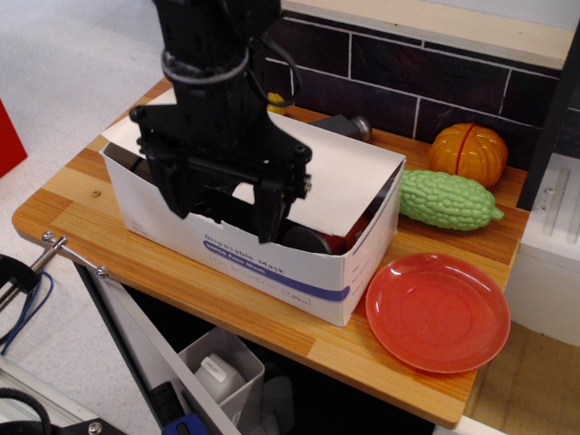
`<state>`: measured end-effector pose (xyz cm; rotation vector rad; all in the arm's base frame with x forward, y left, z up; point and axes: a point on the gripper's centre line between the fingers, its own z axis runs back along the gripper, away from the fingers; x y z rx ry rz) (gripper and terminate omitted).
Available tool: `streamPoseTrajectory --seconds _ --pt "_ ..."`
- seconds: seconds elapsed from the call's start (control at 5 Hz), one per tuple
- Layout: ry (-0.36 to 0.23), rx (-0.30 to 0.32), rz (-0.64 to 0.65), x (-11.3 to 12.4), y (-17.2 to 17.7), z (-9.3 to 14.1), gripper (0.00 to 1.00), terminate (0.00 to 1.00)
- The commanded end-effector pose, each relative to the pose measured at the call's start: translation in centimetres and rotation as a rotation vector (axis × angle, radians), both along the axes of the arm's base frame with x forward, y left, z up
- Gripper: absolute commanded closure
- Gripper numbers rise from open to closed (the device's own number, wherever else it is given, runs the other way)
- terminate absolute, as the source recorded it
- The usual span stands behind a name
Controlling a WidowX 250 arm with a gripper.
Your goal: Open white1fbox flap
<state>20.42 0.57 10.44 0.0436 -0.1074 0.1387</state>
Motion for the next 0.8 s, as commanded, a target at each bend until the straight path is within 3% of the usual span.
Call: streamPoseTrajectory --seconds 0.0,0.6 --pt "-0.039 0.020 -0.067 0.6 1.0 -0.3 0.00 0.00" --pt "-0.083 0.023 -0.154 1.3 2.7 -1.2 0.00 0.00"
